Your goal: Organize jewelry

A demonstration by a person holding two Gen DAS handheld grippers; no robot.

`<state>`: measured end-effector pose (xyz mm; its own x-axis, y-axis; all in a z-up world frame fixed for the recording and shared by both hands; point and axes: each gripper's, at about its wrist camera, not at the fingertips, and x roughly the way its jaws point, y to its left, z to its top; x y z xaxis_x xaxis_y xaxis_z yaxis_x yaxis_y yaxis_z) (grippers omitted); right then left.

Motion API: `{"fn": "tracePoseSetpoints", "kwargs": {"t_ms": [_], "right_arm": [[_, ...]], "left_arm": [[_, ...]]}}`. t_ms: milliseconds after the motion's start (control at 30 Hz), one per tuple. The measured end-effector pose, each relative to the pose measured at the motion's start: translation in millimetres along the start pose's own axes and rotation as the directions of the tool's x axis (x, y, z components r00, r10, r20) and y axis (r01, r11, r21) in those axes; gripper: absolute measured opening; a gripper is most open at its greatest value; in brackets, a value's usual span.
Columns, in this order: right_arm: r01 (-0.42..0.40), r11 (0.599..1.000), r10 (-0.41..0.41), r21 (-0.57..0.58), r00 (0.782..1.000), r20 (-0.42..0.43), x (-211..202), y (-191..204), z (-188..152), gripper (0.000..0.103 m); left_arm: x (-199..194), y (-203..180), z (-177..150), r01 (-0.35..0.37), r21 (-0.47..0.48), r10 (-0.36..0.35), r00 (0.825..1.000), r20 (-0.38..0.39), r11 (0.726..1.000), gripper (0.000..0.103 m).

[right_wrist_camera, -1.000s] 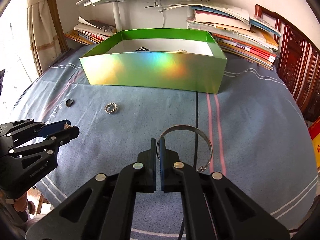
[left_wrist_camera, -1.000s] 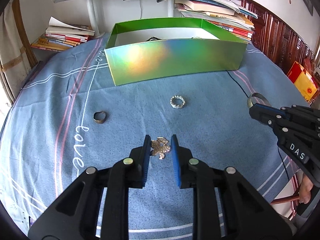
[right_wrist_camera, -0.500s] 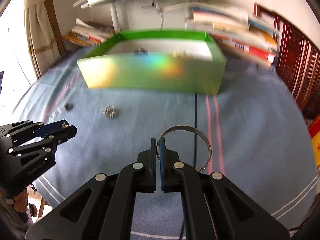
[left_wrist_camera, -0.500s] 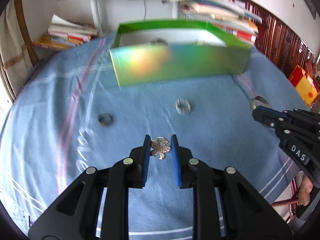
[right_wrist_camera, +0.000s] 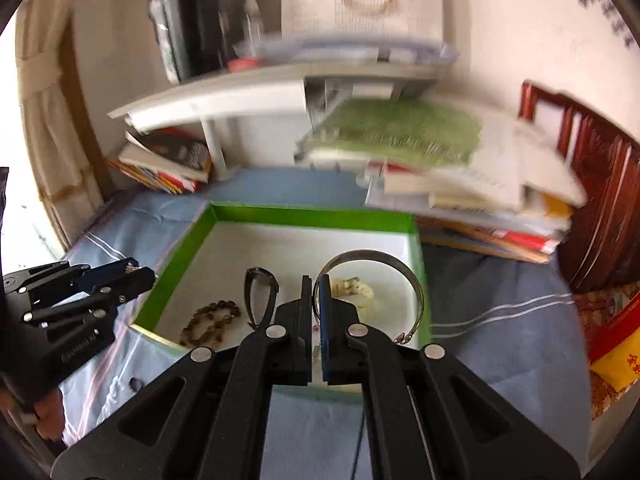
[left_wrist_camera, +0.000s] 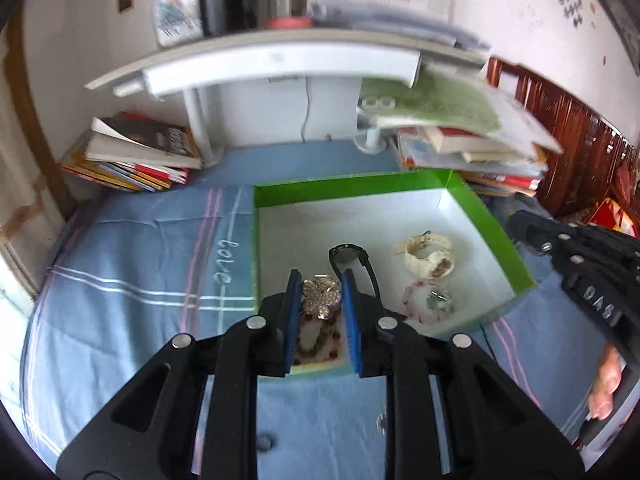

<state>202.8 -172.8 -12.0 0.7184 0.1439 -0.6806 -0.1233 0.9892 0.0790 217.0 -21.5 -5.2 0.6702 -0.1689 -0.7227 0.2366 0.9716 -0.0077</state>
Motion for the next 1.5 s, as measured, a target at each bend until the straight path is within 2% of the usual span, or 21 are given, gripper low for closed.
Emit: {"fn": "tracePoseSetpoints", "kwargs": {"t_ms": [133, 300, 333, 367, 400, 433, 467, 533, 633, 700, 800, 900, 1033, 1100, 1200, 1233, 1267, 1333, 1400, 1500], "right_arm": [[0.006, 1.0, -0.004, 0.024, 0.996, -0.091, 48, 0, -13, 0.004], [0.001, 0.999, 0.004, 0.041, 0.994, -0.109, 58, -4, -23, 0.006], [0.001, 0.999, 0.004, 0.043, 0.995, -0.102, 55, -5, -24, 0.009], [-0.005, 0.999, 0.009, 0.046, 0.996, -0.093, 49, -6, -24, 0.021], [-0.014, 0.999, 0.018, 0.051, 0.997, -0.076, 41, -8, -24, 0.036], [-0.019, 0.998, 0.022, 0.056, 0.999, -0.042, 28, -9, -26, 0.041], [-0.021, 0.998, 0.022, 0.054, 1.0, -0.008, 13, -10, -30, 0.045], [-0.049, 0.998, 0.048, 0.032, 0.999, 0.023, -11, -7, -42, 0.045], [-0.135, 0.991, 0.136, -0.008, 0.991, 0.009, -33, 9, -73, 0.045], [-0.17, 0.984, 0.168, -0.054, 0.985, -0.035, -32, 26, -92, 0.045], [-0.207, 0.969, 0.192, -0.132, 0.975, -0.111, -16, 60, -115, 0.045], [-0.173, 0.963, 0.141, -0.207, 0.977, -0.16, 8, 91, -126, 0.045], [-0.164, 0.961, 0.124, -0.22, 0.975, -0.185, 23, 102, -133, 0.044], [-0.152, 0.964, 0.108, -0.22, 0.974, -0.199, 28, 100, -135, 0.024], [-0.15, 0.966, 0.109, -0.21, 0.975, -0.195, 26, 95, -137, 0.021], [-0.144, 0.968, 0.104, -0.204, 0.976, -0.194, 24, 92, -138, 0.021], [-0.137, 0.97, 0.099, -0.2, 0.977, -0.191, 22, 89, -140, 0.021], [-0.125, 0.975, 0.091, -0.182, 0.978, -0.186, 14, 82, -145, 0.021], [-0.119, 0.98, 0.09, -0.157, 0.979, -0.182, 8, 73, -149, 0.021], [-0.101, 0.987, 0.079, -0.127, 0.983, -0.169, -1, 60, -158, 0.021]], "left_arm": [[40, -1, -1, -0.027, -0.006, 0.027, 0.997, -0.076, 1.0, 0.021], [56, 4, -8, -0.029, -0.027, 0.026, 0.994, -0.107, 0.999, 0.021], [55, 6, -8, -0.029, -0.038, 0.025, 0.994, -0.105, 0.999, 0.026], [53, 7, -8, -0.027, -0.043, 0.023, 0.994, -0.103, 0.999, 0.039], [47, 9, -9, -0.025, -0.048, 0.021, 0.996, -0.091, 0.999, 0.046], [39, 10, -10, -0.024, -0.048, 0.021, 0.997, -0.068, 0.999, 0.052], [31, 12, -11, -0.023, -0.043, 0.021, 0.998, -0.051, 0.999, 0.054], [6, 19, -21, -0.036, -0.029, 0.036, 0.999, -0.008, 0.999, 0.058], [-21, 38, -47, -0.11, -0.046, 0.111, 0.993, 0.026, 0.993, 0.065], [-30, 52, -73, -0.139, -0.071, 0.14, 0.99, 0.008, 0.988, 0.066], [-29, 67, -111, -0.138, -0.098, 0.133, 0.99, -0.057, 0.986, 0.066], [-23, 71, -133, -0.136, -0.1, 0.125, 0.987, -0.105, 0.986, 0.066], [-16, 60, -150, -0.126, -0.032, 0.121, 0.985, -0.123, 0.992, 0.069], [-10, 55, -154, -0.118, -0.013, 0.115, 0.985, -0.131, 0.993, 0.069], [-5, 55, -157, -0.1, -0.019, 0.097, 0.986, -0.137, 0.995, 0.069], [-3, 54, -156, -0.098, -0.023, 0.094, 0.986, -0.139, 0.995, 0.068], [1, 54, -156, -0.096, -0.033, 0.09, 0.985, -0.146, 0.995, 0.061], [7, 54, -156, -0.09, -0.045, 0.082, 0.984, -0.156, 0.995, 0.054], [10, 53, -153, -0.075, -0.056, 0.066, 0.987, -0.146, 0.996, 0.049], [12, 49, -150, -0.067, -0.051, 0.06, 0.989, -0.139, 0.996, 0.036]]}}
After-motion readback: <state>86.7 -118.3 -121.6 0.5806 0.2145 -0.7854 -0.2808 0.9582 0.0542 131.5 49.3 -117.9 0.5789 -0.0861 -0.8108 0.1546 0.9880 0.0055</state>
